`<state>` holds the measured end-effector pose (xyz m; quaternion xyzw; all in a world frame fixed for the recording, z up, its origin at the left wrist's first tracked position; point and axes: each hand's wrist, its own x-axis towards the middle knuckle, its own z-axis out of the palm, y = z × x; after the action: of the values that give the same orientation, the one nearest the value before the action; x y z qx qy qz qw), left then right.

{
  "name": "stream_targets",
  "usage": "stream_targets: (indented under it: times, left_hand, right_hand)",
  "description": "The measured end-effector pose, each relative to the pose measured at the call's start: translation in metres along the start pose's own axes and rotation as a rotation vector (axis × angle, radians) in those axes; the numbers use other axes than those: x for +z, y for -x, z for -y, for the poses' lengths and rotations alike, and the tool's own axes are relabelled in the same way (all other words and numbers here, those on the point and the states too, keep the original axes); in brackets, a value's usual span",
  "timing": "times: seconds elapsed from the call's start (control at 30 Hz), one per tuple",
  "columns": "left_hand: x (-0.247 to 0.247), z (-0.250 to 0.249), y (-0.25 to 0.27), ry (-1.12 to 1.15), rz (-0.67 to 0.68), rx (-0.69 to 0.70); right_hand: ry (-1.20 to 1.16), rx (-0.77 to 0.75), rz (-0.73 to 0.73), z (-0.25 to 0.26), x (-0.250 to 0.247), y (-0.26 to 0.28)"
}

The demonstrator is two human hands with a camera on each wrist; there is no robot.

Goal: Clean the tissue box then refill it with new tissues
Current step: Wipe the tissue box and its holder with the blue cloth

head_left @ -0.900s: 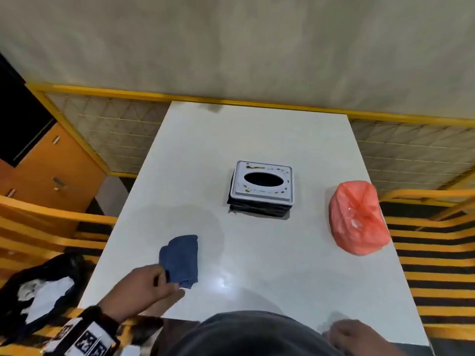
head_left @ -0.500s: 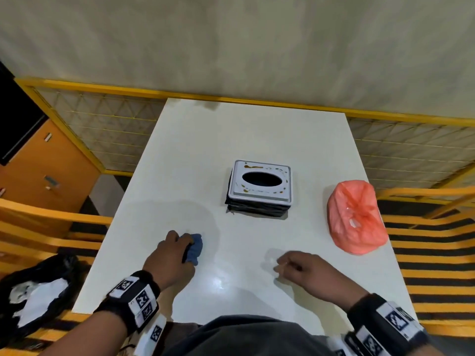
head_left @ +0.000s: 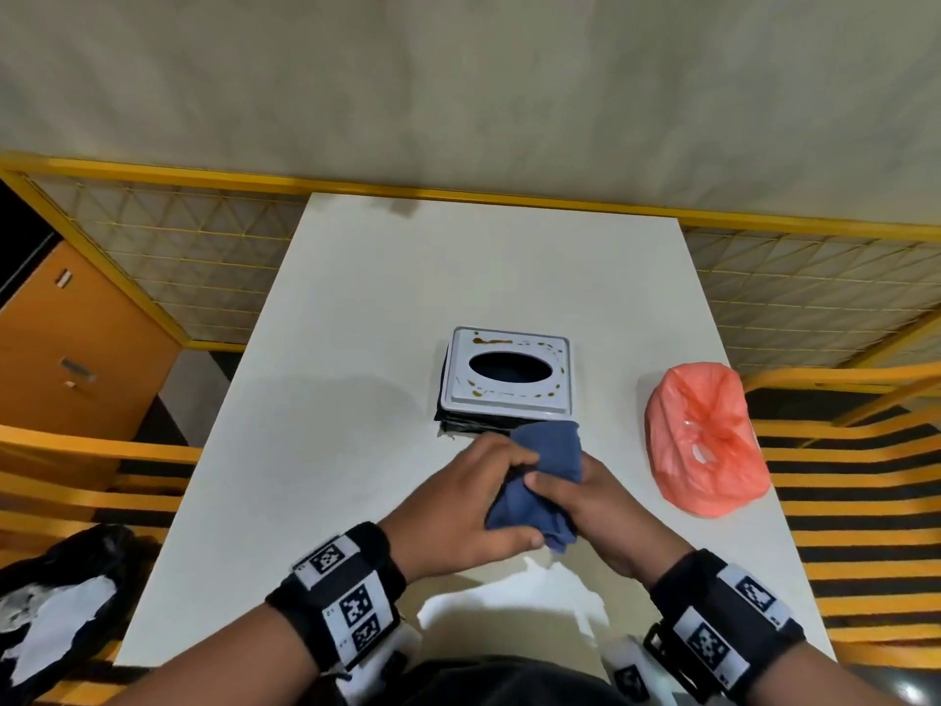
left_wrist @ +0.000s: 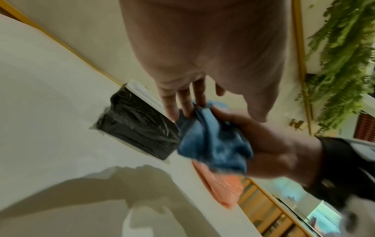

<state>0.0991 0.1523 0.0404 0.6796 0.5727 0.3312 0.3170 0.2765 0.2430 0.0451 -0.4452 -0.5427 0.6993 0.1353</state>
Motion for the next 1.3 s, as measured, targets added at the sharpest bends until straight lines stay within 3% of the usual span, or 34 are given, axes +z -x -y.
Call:
stream_targets:
  times: [0.07, 0.17, 0.3, 0.43, 0.5, 0.67, 0.87, 1.03, 1.2, 1.3]
  left_hand:
    - [-0.015, 0.014, -0.015, -0.069, -0.08, -0.014]
    - [-0.046, 0.053, -0.048, -0.226, -0.152, -0.177]
    - [-0.075, 0.094, -0.088, -0.366, 0.054, -0.389]
    - [-0.078, 0.103, -0.111, -0.424, 0.291, -0.389]
    - [-0.076, 0.098, -0.114, -0.439, 0.329, -0.39]
    - [-0.06, 0.078, -0.102, -0.537, 0.203, -0.429]
    - [-0.02, 0.061, -0.062, -0.524, 0.048, -0.563]
    - [0.004, 0.051, -0.03, -0.554, 0.017, -0.607]
    - [0.008, 0.049, -0.032, -0.605, 0.039, -0.605]
    - [0.007, 0.051, -0.039, -0.575, 0.039, -0.575]
  right_hand:
    - [-0.004, -0.025, -0.047, -0.002, -0.013, 0.002]
    - [-0.037, -0.012, -0.069, -0.004, -0.027, 0.009]
    - [-0.056, 0.005, -0.09, -0.01, -0.032, 0.014]
    - [-0.025, 0.018, -0.087, -0.01, -0.031, 0.014]
    - [-0.013, 0.015, -0.077, -0.008, -0.031, 0.015]
    - [0.1, -0.057, -0.071, 0.001, -0.031, 0.015]
    - [0.205, -0.204, -0.289, 0.001, -0.027, 0.008]
    - [0.143, -0.274, -0.35, 0.003, -0.026, 0.007]
    - [0.519, -0.478, -0.326, 0.002, -0.01, -0.007]
    - [0.932, -0.604, -0.227, -0.01, 0.005, -0.02]
